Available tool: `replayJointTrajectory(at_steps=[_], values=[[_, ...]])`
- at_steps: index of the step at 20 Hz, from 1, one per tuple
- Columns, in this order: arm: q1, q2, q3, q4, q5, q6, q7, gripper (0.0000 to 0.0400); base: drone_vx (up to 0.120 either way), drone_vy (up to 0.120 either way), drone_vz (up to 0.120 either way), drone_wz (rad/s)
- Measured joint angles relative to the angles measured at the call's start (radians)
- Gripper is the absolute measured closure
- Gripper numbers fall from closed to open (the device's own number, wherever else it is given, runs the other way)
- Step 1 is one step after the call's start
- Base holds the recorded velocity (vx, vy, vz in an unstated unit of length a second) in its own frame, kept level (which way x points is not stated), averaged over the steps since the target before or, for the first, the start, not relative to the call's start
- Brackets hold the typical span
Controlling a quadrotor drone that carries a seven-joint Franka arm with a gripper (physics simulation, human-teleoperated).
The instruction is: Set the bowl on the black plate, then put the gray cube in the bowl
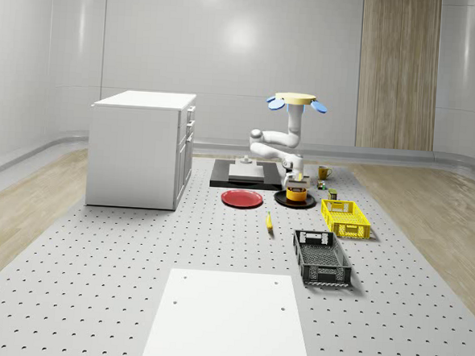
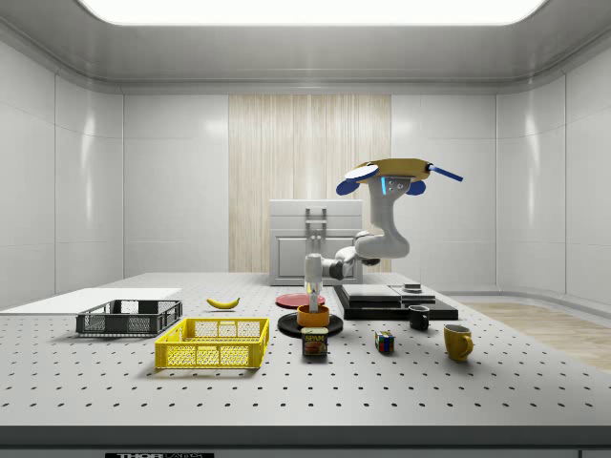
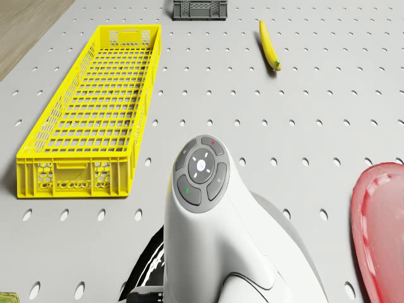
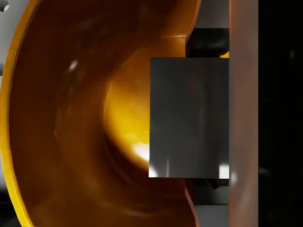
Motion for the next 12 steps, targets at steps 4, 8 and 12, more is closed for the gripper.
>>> replayJointTrajectory(at_steps=[4, 8, 12], values=[[0.010, 0.001, 0.035, -0.013, 0.031, -0.018, -0.002, 0.0022, 0.000, 0.000, 0.000, 0.000], [0.022, 0.000, 0.088, -0.030, 0.080, -0.041, -0.003, 0.0008, 0.000, 0.000, 0.000, 0.000], [0.031, -0.001, 0.144, -0.044, 0.132, -0.063, -0.004, 0.0003, 0.000, 0.000, 0.000, 0.000]])
